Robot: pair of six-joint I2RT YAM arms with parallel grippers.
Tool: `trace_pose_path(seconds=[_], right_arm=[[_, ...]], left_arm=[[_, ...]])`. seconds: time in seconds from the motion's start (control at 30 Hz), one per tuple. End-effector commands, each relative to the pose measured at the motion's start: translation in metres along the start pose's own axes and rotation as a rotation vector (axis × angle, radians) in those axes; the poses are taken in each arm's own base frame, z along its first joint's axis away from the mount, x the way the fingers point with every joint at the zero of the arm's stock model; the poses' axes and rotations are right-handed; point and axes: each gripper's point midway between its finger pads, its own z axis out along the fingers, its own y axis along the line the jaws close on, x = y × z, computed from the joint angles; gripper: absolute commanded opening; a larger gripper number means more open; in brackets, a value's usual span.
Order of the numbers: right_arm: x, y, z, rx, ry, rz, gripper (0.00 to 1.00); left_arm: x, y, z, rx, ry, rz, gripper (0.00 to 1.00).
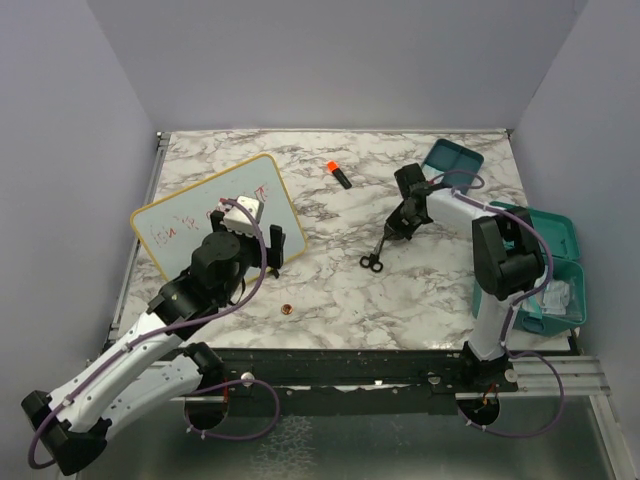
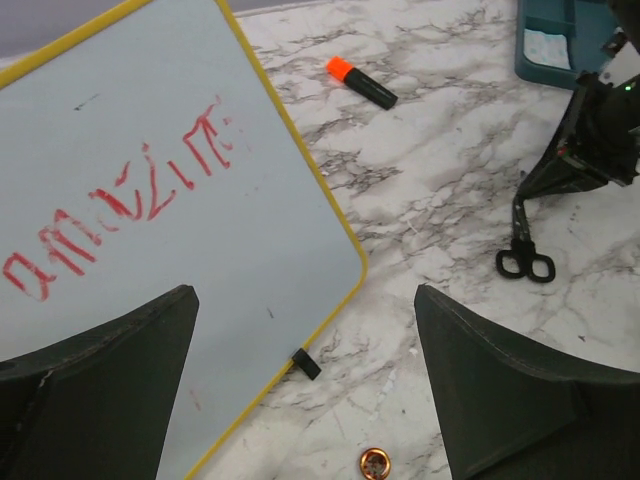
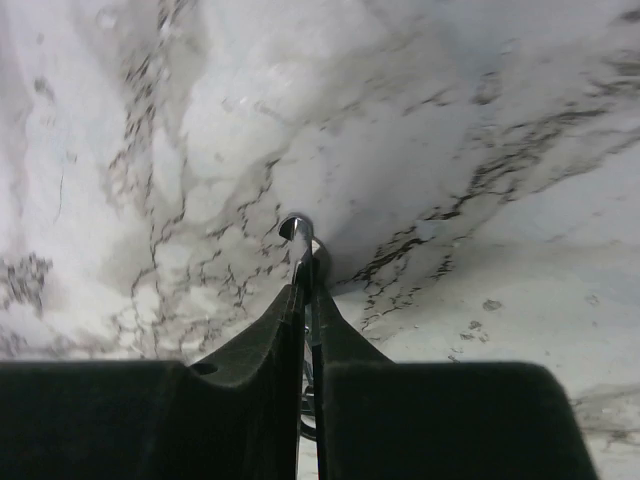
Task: Organize the medicine kit
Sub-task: Pick up the scissors from the center of the board.
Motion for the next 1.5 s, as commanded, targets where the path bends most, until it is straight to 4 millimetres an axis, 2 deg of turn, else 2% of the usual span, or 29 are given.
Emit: trace_pose_path(seconds=[0.0, 0.17, 0.27, 0.37, 0.5, 0.63, 0.73, 0.9, 1.07, 1.2, 1.33, 1.47], right_arm=[[0.041, 0.015, 0.001, -0.195, 0.121, -0.233, 0.12], [0.069, 0.019, -0.008, -0.345, 0.17, -0.425, 0.13], [0.085, 0.017, -0.016, -0.432, 0.193, -0.499, 0.14], [0.094, 0.012, -0.024, -0.484, 0.201, -0.542, 0.17], [0.088, 0.018, -0.048, -0.549, 0.145, -0.615, 0.24], [0.078, 0.028, -0.088, -0.69, 0.0, -0.66, 0.44], [0.078, 0.022, -0.096, -0.705, 0.011, -0.693, 0.46], [0.085, 0.005, -0.101, -0.779, 0.058, -0.687, 0.45], [0.093, -0.017, -0.096, -0.781, 0.103, -0.641, 0.44], [0.097, -0.031, -0.09, -0.768, 0.124, -0.632, 0.44], [0.1, -0.041, -0.088, -0.768, 0.139, -0.622, 0.44], [0.106, -0.048, -0.086, -0.773, 0.159, -0.61, 0.44]], left_arm=[[-0.003, -0.035, 0.0, 0.149, 0.067, -0.098, 0.89], [0.016, -0.045, 0.006, 0.176, 0.133, -0.13, 0.86], [0.02, -0.048, 0.007, 0.186, 0.151, -0.129, 0.84], [0.019, -0.053, 0.007, 0.214, 0.164, -0.122, 0.8], [0.023, -0.064, 0.011, 0.246, 0.201, -0.137, 0.75], [0.032, -0.081, 0.018, 0.302, 0.264, -0.163, 0.64], [0.043, -0.097, 0.024, 0.35, 0.31, -0.187, 0.55], [0.064, -0.135, 0.03, 0.479, 0.392, -0.269, 0.4], [0.087, -0.162, 0.037, 0.553, 0.437, -0.307, 0.17], [0.12, -0.18, 0.042, 0.58, 0.526, -0.301, 0.0], [0.139, -0.196, 0.051, 0.598, 0.55, -0.306, 0.0], [0.144, -0.208, 0.059, 0.626, 0.534, -0.33, 0.0]])
